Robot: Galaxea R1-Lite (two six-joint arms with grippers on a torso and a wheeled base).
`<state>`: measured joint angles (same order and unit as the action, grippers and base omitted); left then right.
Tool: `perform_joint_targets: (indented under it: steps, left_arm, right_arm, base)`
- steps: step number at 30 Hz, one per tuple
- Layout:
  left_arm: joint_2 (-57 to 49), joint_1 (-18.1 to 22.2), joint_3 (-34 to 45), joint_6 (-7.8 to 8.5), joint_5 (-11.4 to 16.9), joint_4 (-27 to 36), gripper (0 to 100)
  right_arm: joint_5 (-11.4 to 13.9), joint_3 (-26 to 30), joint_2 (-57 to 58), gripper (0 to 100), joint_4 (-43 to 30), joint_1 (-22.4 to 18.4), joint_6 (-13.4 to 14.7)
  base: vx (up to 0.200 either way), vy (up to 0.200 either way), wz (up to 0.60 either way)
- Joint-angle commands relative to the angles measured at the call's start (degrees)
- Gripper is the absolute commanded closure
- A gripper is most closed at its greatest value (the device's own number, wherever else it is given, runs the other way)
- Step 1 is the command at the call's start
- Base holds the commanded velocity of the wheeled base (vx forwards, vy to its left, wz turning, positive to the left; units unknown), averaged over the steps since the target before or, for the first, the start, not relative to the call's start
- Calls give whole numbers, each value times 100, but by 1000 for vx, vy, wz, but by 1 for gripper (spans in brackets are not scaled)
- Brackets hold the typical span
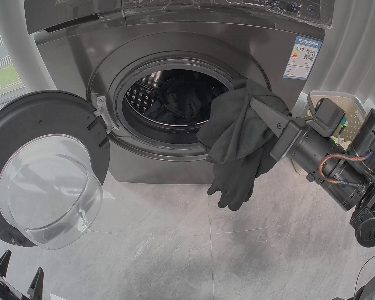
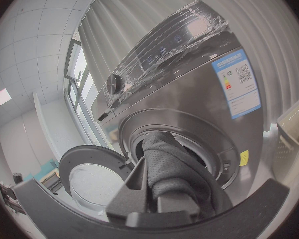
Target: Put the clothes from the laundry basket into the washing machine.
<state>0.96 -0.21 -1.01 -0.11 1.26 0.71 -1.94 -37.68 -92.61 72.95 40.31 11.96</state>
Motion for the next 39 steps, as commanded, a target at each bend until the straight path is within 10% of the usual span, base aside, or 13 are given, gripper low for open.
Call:
perform_joint_targets:
  steps: [1,4,13,20,28,39]
  left_arm:
    - [-79,-14,92,55,24,0,0]
    - [-96,3,101,406,173,-106,0]
    - [-96,-6,101,-24,77,-53,0]
    - [203,-32,-883,-42,77,-853,0]
    - [2549,-1350,-1217,-86,885,-756,0]
    - [5986,-2194,-1367,-51,1052,-3745,0]
  right_arm:
    - [-105,-328,-407,100,-35,346,219]
    - [-96,-539,-635,100,0,381,395]
    - [-140,-1040,-1198,100,70,600,404]
    - [-237,-1101,-1189,100,62,697,395]
    - [-210,-1417,-1233,100,-35,662,369]
    - [-219,-1901,-1418,100,-290,644,342]
  base:
    - [0,0,0]
    - [0,0,0]
    - [0,0,0]
    - [0,0,0]
    - [0,0,0]
    - [0,0,0]
